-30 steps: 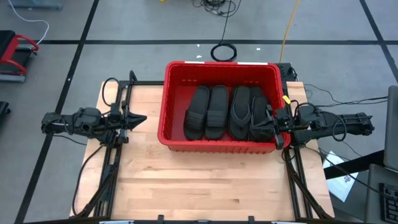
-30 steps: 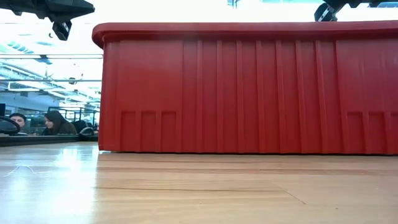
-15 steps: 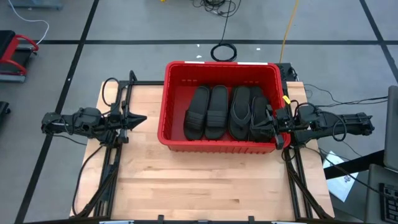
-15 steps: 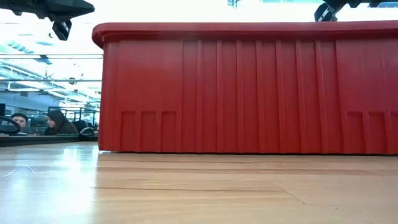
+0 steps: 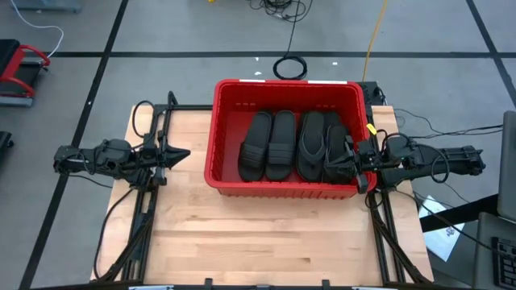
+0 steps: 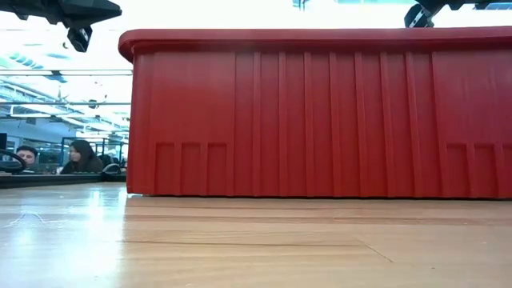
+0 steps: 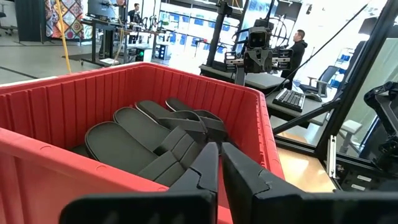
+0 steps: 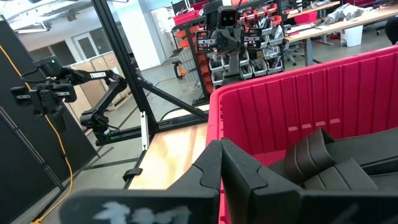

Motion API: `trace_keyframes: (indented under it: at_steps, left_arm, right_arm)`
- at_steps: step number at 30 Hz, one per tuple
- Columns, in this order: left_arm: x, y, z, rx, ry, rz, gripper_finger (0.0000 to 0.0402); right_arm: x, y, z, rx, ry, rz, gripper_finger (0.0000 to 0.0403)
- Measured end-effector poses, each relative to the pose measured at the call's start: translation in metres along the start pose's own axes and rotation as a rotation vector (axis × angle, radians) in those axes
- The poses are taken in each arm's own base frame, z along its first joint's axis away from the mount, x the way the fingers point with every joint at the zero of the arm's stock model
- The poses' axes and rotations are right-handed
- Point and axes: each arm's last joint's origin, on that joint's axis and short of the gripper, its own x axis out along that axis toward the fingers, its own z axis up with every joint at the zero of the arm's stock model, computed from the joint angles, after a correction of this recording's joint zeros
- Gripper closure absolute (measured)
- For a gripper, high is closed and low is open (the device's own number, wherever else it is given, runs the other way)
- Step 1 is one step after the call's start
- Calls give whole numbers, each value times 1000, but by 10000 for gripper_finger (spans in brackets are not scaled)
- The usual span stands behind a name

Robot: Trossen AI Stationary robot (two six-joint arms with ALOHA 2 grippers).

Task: Pick and place slides into bin
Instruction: Return to Home Position

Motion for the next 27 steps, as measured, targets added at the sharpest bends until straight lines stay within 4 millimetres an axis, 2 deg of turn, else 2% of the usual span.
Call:
trace_keyframes:
  at_steps: [7, 17, 27]
  left_arm:
    - [0, 0, 0, 0, 0, 0, 400]
    - [0, 0, 0, 0, 0, 0, 381]
    - [0, 0, 0, 0, 0, 0, 400]
  right_arm:
    - [0, 0, 0, 0, 0, 0, 403]
    - [0, 0, 0, 0, 0, 0, 403]
    - [0, 0, 0, 0, -1, 0, 403]
